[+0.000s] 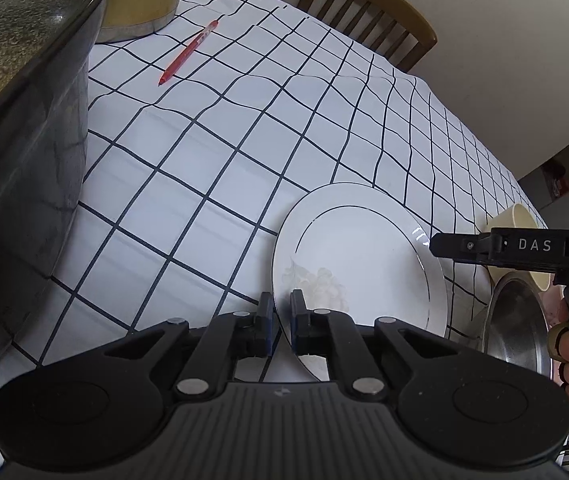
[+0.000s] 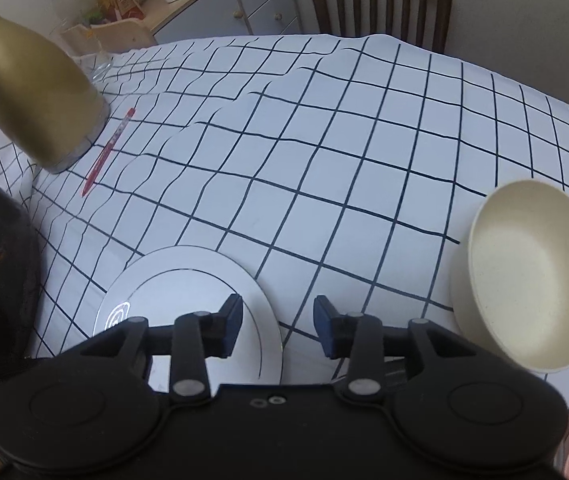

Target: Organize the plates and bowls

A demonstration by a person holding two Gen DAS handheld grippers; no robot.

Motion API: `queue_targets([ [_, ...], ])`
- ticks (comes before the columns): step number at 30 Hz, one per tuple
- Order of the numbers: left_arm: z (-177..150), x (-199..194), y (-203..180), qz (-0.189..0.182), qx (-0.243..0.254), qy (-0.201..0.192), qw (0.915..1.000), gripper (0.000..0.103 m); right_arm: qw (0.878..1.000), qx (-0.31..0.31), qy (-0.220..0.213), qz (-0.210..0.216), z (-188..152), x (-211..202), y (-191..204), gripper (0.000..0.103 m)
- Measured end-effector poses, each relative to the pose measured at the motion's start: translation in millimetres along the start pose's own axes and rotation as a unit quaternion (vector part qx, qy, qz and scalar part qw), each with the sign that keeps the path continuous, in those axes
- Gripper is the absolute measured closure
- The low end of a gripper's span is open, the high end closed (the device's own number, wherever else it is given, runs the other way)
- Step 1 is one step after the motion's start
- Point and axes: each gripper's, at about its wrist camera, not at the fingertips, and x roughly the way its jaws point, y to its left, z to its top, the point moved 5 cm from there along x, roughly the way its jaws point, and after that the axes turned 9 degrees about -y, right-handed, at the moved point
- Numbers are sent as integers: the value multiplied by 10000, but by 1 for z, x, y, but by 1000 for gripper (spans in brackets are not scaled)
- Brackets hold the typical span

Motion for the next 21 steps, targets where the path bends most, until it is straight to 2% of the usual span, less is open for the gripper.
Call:
queue_targets([
  [9, 1, 2, 1, -51, 48, 6, 10000, 96, 9988, -17, 391, 306, -2, 12, -2, 86],
  [16, 3, 3, 1, -29, 83, 13, 10000, 96, 9986, 7, 398, 339, -3, 10, -6, 94],
  [21, 5, 0, 3, 74, 80, -53, 9999, 96, 9988, 47, 308, 383, -5, 5, -4, 95],
])
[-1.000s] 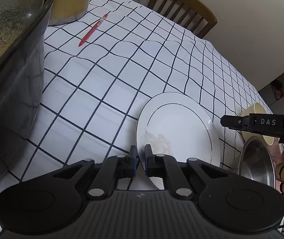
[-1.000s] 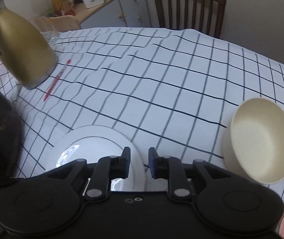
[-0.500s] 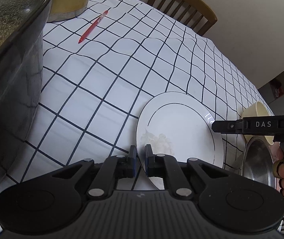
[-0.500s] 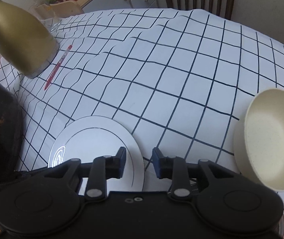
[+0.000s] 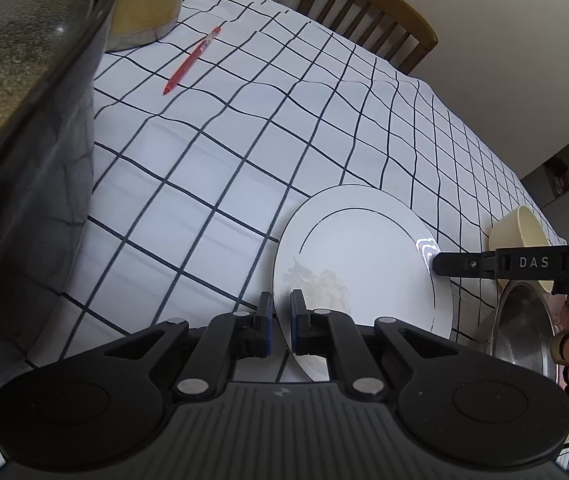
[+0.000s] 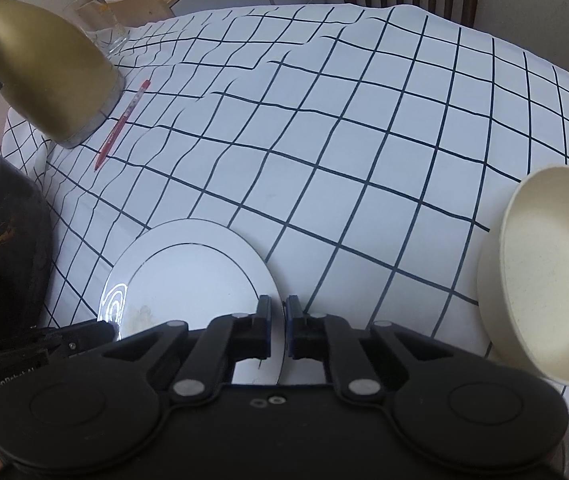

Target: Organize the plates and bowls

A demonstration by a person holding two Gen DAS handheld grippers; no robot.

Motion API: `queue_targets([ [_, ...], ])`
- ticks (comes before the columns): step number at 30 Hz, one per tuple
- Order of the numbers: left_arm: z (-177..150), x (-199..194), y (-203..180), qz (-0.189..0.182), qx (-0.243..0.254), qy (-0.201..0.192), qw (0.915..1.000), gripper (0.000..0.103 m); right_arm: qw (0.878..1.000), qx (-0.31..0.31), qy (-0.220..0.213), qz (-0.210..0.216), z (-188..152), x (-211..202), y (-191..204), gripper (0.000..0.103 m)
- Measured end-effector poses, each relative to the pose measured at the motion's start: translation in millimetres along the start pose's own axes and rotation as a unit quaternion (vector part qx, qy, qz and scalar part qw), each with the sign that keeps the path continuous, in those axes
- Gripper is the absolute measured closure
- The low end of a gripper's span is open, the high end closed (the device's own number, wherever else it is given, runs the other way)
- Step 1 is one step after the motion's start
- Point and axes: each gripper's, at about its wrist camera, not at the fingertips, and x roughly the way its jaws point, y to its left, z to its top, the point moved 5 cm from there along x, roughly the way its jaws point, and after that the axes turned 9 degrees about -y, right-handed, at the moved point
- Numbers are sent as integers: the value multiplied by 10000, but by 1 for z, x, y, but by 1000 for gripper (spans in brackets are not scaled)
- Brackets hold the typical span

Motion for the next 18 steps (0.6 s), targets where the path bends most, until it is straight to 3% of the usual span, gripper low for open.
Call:
queue_targets([
  [18, 9, -37, -1, 1, -29, -277, 9996, 96, 9982, 347, -491, -17, -4, -33, 17, 96],
])
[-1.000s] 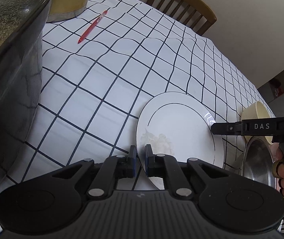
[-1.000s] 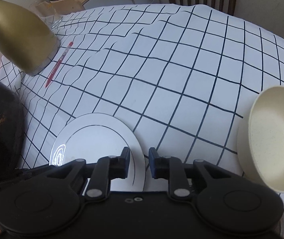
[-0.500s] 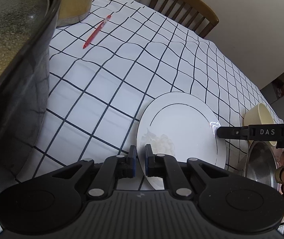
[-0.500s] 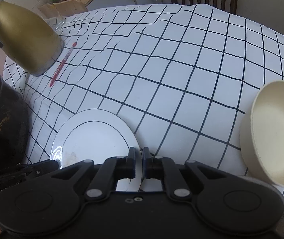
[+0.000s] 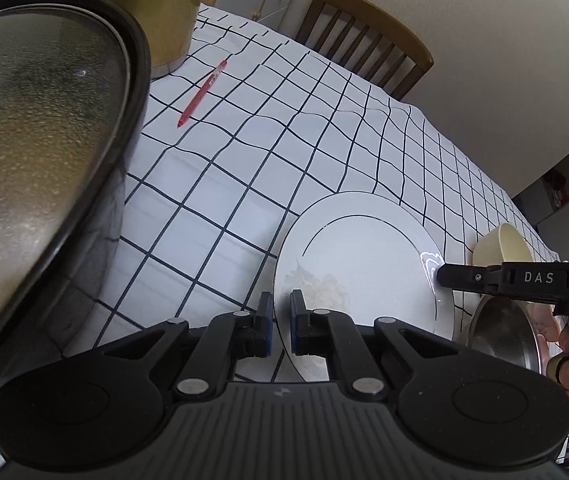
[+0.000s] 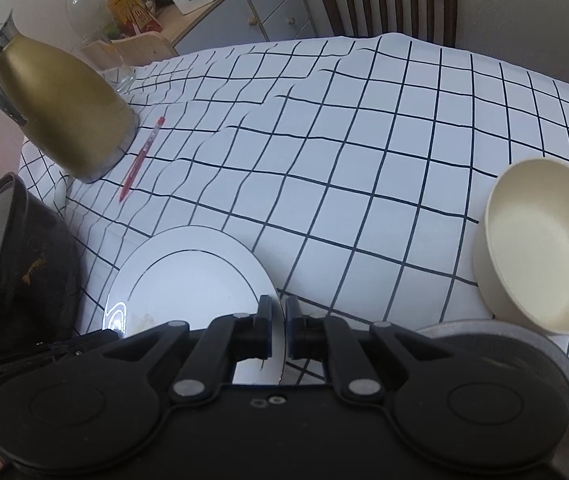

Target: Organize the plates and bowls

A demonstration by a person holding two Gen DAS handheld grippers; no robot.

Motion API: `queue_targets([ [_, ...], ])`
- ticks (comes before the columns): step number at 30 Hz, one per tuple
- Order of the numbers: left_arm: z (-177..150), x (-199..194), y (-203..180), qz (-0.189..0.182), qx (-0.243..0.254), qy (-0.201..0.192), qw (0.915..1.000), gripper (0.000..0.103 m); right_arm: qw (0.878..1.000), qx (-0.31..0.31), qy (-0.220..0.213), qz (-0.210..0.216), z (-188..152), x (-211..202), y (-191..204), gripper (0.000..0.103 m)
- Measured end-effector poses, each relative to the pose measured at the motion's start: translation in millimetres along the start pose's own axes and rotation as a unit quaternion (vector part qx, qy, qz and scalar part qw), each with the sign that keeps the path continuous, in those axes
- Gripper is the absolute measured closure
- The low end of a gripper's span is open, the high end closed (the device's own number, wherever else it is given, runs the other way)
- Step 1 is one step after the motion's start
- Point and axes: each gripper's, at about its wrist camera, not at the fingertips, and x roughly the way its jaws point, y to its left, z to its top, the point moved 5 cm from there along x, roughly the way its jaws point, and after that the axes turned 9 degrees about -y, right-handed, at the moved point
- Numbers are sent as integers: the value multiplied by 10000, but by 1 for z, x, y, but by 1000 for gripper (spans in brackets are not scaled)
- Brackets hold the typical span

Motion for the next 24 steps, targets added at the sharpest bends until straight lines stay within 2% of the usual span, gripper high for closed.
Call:
queue_targets([
  [11, -12, -31, 3, -6, 4, -98, 10000, 96, 9999, 105, -58, 18, -21, -27, 13, 97],
  [24, -53, -69, 18, 47, -95, -58, 9999, 96, 10000, 35, -46, 32, -63, -52, 30, 97],
])
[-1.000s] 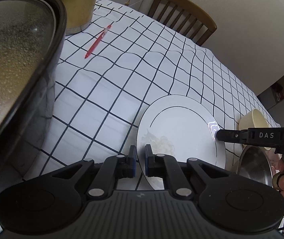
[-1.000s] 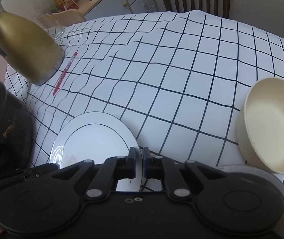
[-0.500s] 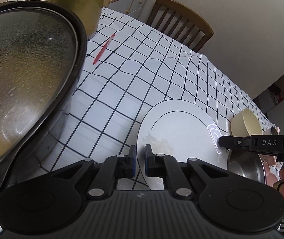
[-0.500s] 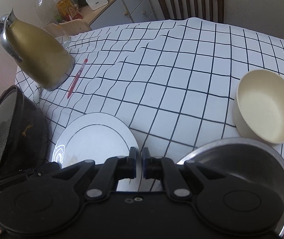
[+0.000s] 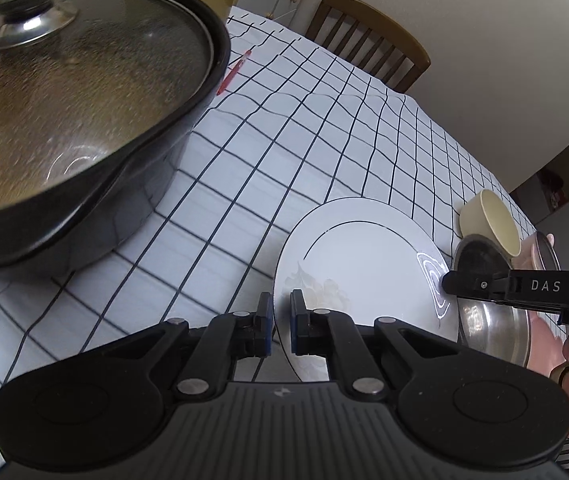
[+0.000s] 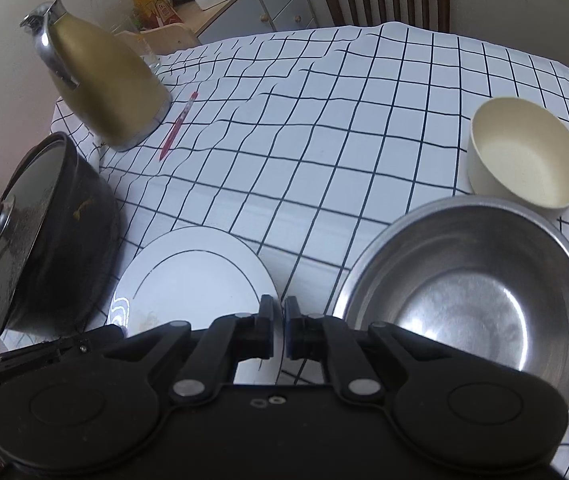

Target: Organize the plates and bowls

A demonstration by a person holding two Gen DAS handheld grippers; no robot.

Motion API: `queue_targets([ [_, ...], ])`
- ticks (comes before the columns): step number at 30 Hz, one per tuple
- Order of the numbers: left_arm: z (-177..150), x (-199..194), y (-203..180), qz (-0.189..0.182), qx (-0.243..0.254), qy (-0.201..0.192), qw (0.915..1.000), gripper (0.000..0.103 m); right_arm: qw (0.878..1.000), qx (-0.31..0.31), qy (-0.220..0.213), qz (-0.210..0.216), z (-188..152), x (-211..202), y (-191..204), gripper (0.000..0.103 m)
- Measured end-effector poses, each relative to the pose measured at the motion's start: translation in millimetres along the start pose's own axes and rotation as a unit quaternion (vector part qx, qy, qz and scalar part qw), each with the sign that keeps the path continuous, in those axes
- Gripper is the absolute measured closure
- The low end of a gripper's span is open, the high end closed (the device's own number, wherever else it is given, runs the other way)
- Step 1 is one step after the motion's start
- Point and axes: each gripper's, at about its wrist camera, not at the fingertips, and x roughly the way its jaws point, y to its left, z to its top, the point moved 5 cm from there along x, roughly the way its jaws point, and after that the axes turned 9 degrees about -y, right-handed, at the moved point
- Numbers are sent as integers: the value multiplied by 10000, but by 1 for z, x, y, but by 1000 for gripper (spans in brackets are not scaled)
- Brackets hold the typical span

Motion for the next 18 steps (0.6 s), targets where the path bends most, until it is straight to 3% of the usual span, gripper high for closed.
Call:
queue_targets([
  [18, -60, -47, -14, -47, 136, 63, 9999, 96, 9999, 61, -87, -112, -63, -49, -3, 97],
])
